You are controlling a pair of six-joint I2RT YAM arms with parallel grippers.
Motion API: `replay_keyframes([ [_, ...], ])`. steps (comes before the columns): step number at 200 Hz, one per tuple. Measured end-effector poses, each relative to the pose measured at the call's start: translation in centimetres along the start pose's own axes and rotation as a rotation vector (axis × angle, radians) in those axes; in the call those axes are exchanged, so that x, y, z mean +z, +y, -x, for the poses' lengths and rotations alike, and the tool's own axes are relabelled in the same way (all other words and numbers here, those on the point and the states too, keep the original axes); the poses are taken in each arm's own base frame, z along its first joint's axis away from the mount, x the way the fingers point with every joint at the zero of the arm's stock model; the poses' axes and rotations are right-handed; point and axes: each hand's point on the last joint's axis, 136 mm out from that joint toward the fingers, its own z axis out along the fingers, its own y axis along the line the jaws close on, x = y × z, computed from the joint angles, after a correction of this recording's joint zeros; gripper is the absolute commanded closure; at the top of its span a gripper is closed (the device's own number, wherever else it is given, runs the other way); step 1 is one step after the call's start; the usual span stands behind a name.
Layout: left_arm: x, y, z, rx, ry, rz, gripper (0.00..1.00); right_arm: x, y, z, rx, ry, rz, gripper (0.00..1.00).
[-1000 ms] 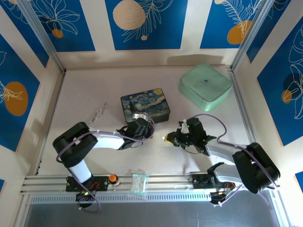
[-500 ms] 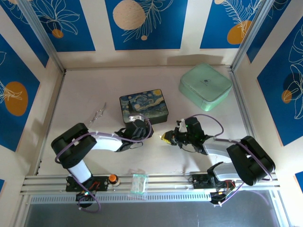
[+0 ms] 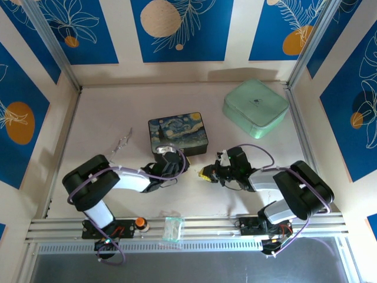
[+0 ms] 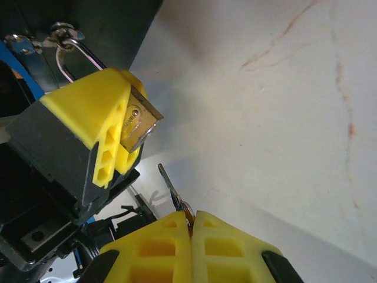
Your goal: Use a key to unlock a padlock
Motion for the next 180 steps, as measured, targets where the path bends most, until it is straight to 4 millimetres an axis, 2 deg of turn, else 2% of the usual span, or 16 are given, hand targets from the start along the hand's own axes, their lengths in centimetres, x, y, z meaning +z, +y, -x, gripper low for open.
replay_keyframes([
  [74,-0.4,-0.2,0.2,-0.07,-0.008,-0.017,0.92,1.8,0.4,0.0,0.04,0.062,0.083,1.0],
  [119,-0.5,-0.5,0.3,-0.108,-0.015,-0.036,0.92,2.0,1.3,-0.3,0.02,0.084,0.125,1.0],
  [180,-0.5,-1.1,0.6,-0.129,-0.023,-0.06,0.93,2.5,1.3,0.2,0.042,0.083,0.155,1.0],
])
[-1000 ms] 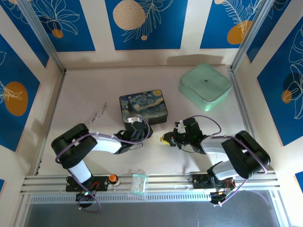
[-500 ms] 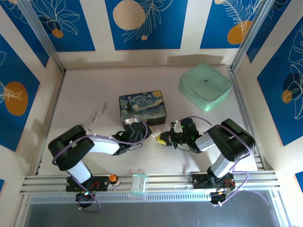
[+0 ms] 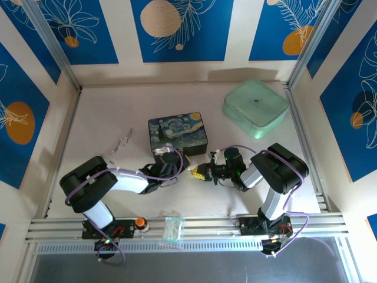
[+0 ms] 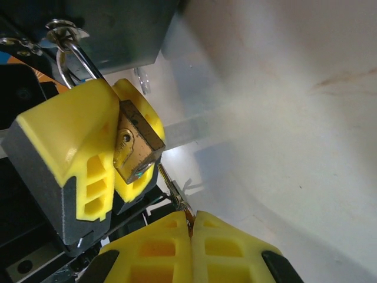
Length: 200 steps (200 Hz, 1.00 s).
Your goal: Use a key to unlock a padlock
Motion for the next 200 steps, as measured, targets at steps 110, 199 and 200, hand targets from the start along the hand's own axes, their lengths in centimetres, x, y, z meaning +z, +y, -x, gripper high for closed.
replay_keyframes([
  [110,-0.06,-0.22,0.2,-0.014,-0.012,-0.015,0.94,-0.56,0.38,0.3,-0.001,-0.018,0.041,1.0],
  [199,0.25,-0.23,0.2,-0.061,-0.021,-0.026,0.95,-0.07,0.1,0.71,0.039,-0.024,0.07,1.0],
  [200,0.25,-0.23,0.2,-0.061,-0.021,-0.026,0.95,-0.06,0.09,0.71,0.04,-0.023,0.071,1.0],
])
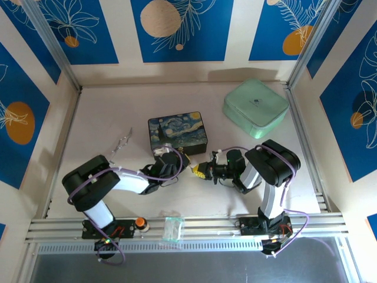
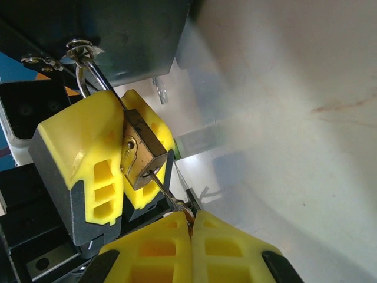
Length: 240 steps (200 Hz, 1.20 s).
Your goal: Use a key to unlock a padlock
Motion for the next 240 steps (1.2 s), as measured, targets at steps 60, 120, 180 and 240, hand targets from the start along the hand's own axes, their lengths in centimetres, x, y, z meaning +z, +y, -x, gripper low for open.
replay_keyframes([
  [60,0.0,-0.1,0.2,-0.009,-0.013,-0.007,1.0,0.0,0.1,0.7,0.032,-0.004,0.02,1.0],
  [120,0.0,0.0,0.1,-0.005,-0.017,-0.005,1.0,-0.1,0.1,1.1,0.07,0.004,0.024,1.0],
  [180,0.1,-0.1,0.5,-0.002,-0.045,0.005,1.0,0.3,0.3,1.1,0.079,-0.001,0.028,1.0],
  [240,0.2,-0.6,0.4,0.012,-0.062,0.02,1.0,1.0,0.3,0.2,0.085,0.008,0.024,1.0],
])
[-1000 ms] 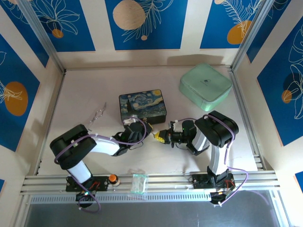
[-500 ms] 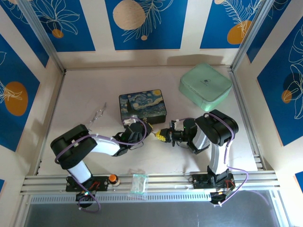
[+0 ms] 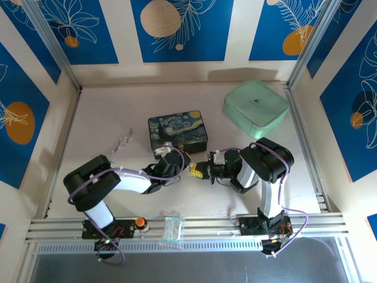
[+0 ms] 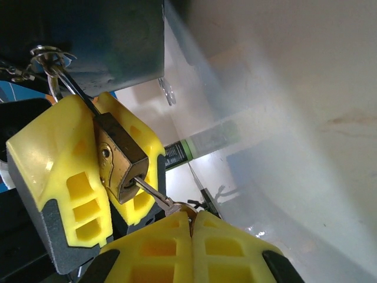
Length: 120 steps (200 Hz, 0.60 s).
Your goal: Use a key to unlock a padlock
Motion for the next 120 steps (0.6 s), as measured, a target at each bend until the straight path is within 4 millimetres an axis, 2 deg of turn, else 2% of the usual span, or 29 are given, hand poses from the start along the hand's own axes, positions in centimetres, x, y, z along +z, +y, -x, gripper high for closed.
replay_keyframes([
  [120,0.1,0.0,-0.6,0.04,0.022,0.025,1.0,-1.3,-0.2,0.7,0.001,-0.027,0.012,1.0],
])
